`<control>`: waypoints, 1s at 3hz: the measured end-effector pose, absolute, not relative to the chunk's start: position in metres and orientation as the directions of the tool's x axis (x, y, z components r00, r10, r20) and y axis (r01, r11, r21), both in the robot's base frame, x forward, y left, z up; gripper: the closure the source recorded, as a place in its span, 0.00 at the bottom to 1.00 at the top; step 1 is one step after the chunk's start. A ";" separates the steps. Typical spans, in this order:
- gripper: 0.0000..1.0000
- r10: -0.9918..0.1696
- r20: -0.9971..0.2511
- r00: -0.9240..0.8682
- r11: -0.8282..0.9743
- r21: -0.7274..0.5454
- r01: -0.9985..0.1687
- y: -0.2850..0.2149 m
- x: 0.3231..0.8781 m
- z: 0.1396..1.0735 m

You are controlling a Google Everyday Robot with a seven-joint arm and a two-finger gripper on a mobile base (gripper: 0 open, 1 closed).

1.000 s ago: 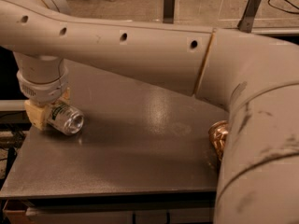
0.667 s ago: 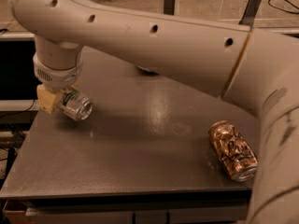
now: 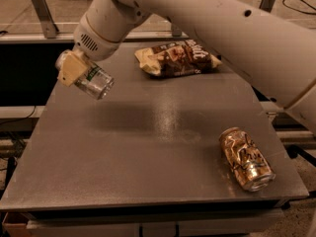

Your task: Place 7up can upright

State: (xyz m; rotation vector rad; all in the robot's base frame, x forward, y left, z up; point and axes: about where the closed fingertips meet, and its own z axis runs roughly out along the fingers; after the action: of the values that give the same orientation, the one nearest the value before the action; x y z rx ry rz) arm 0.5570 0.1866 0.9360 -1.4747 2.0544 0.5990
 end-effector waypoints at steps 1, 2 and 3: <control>1.00 -0.634 -0.751 -0.183 0.201 0.068 -0.977 0.170 0.561 0.961; 1.00 -0.536 -0.839 -0.096 0.079 0.063 -0.995 0.151 0.558 0.974; 1.00 -0.440 -0.898 0.010 -0.050 0.013 -0.999 0.136 0.549 0.976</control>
Offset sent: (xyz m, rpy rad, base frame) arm -0.0100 -0.0739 0.0533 0.4301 -0.3372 0.5884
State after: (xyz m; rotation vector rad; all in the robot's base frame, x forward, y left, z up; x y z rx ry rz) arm 0.5489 0.1362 0.9756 -1.5779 1.5133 0.9982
